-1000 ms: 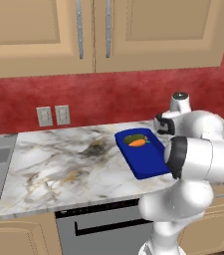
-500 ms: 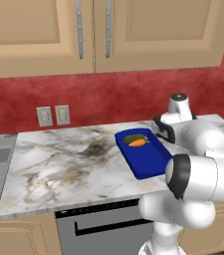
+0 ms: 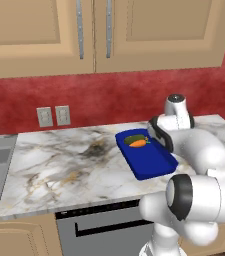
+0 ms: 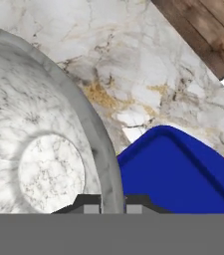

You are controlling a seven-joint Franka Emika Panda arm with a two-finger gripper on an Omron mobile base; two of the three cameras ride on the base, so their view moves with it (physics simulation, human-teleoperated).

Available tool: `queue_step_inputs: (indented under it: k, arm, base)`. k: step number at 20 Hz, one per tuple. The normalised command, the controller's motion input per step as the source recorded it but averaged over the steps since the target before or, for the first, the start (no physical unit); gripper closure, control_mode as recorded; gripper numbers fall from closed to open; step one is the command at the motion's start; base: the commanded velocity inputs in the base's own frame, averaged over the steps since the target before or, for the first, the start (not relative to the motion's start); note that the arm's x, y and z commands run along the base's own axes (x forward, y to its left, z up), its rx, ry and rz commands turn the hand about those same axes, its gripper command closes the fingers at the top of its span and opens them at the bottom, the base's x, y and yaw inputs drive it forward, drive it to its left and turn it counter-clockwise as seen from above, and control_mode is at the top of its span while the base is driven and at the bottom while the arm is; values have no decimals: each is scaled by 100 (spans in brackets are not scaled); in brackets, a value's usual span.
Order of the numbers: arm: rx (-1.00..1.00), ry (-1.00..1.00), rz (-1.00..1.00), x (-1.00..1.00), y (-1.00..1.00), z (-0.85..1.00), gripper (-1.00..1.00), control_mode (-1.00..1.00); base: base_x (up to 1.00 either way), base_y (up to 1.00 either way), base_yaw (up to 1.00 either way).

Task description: Place the two vegetables and bowl onto the tray for setting up a vegetable dip station.

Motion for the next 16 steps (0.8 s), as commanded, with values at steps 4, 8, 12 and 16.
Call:
queue_step_inputs:
  k: [4, 8, 12, 16]
  arm:
    - [0, 0, 6, -30, 29, 1, 100, -100]
    - [0, 0, 6, -36, 38, 0, 100, -100]
    - [0, 0, 6, -33, 44, 0, 100, -100]
    - [0, 3, 6, -29, 53, 0, 100, -100]
  base:
    - [0, 0, 0]
    - [0, 0, 0]
    - [0, 0, 0]
    - [0, 0, 0]
